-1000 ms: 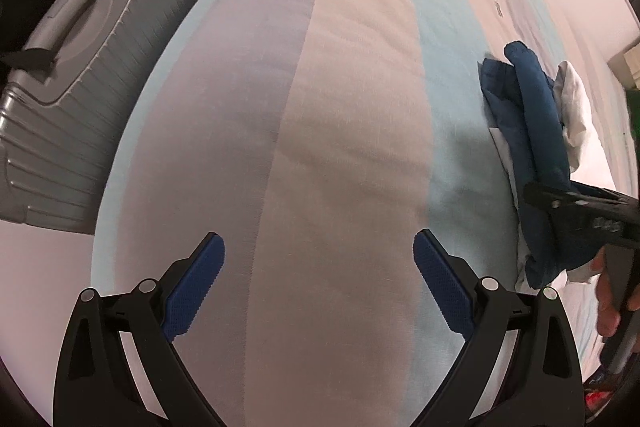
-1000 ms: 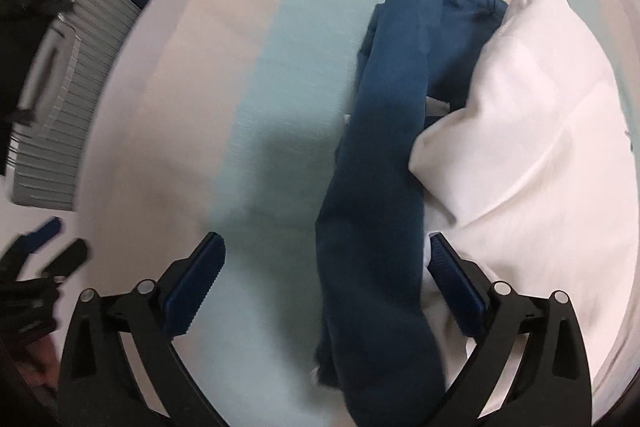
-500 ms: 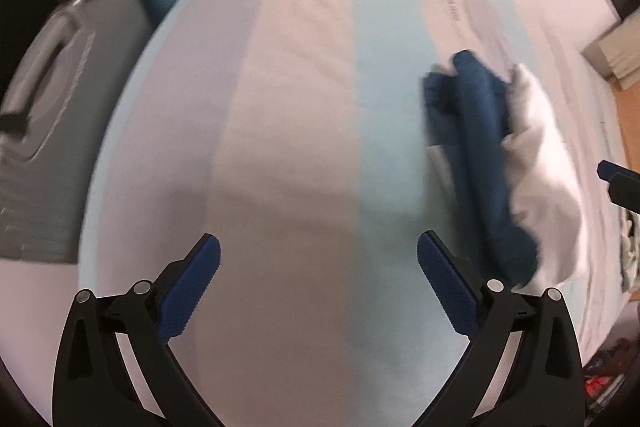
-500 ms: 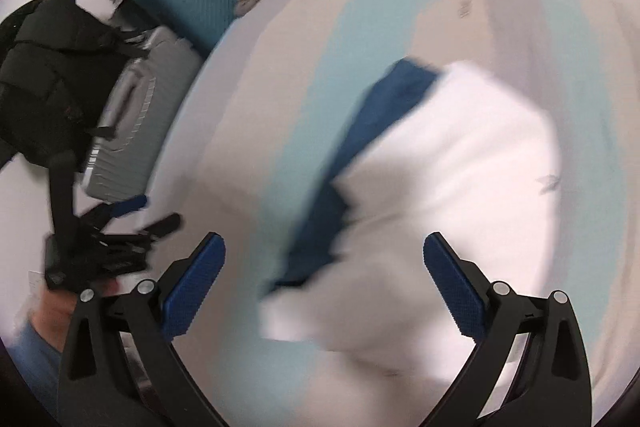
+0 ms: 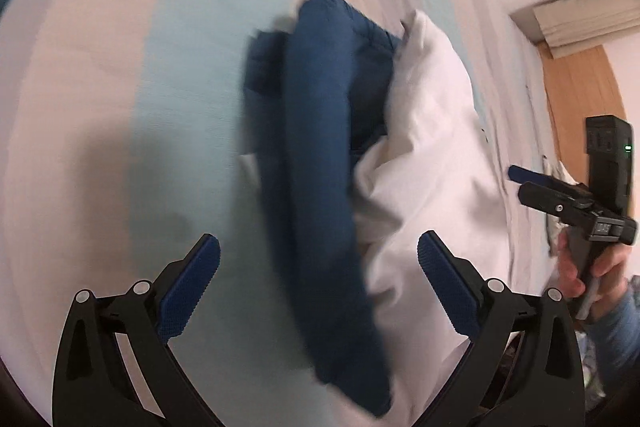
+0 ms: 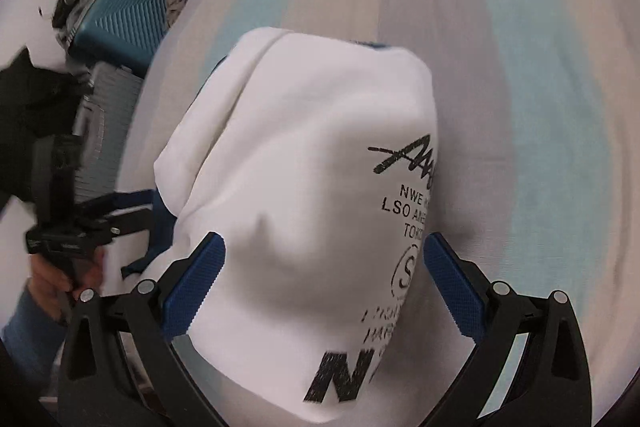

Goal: Fold large clothes

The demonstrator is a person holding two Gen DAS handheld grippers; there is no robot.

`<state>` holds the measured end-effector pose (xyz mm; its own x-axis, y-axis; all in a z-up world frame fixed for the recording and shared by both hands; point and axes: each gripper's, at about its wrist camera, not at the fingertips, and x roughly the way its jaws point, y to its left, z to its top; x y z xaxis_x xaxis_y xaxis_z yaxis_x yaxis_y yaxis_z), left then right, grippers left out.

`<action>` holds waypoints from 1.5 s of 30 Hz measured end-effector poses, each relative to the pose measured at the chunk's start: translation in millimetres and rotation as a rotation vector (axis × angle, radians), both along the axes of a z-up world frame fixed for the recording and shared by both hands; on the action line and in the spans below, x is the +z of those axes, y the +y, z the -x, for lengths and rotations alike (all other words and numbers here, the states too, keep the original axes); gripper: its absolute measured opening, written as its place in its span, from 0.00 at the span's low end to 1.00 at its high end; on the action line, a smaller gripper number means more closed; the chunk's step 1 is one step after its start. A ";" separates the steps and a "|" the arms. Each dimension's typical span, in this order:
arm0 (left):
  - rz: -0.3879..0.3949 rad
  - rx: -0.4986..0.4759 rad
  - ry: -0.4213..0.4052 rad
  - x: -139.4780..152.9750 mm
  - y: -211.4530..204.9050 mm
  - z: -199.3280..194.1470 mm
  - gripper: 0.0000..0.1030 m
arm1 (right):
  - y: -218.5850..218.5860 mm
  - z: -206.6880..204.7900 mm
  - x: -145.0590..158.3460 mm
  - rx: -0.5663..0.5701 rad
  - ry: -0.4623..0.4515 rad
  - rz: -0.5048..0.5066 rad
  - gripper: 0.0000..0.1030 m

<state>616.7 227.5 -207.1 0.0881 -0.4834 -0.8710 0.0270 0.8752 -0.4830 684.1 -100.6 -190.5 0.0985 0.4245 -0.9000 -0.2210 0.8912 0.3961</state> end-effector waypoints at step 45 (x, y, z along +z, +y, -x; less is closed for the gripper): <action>-0.050 -0.109 -0.026 -54.1 -91.7 20.8 0.34 | -14.2 17.4 -48.0 0.025 0.047 -0.209 0.34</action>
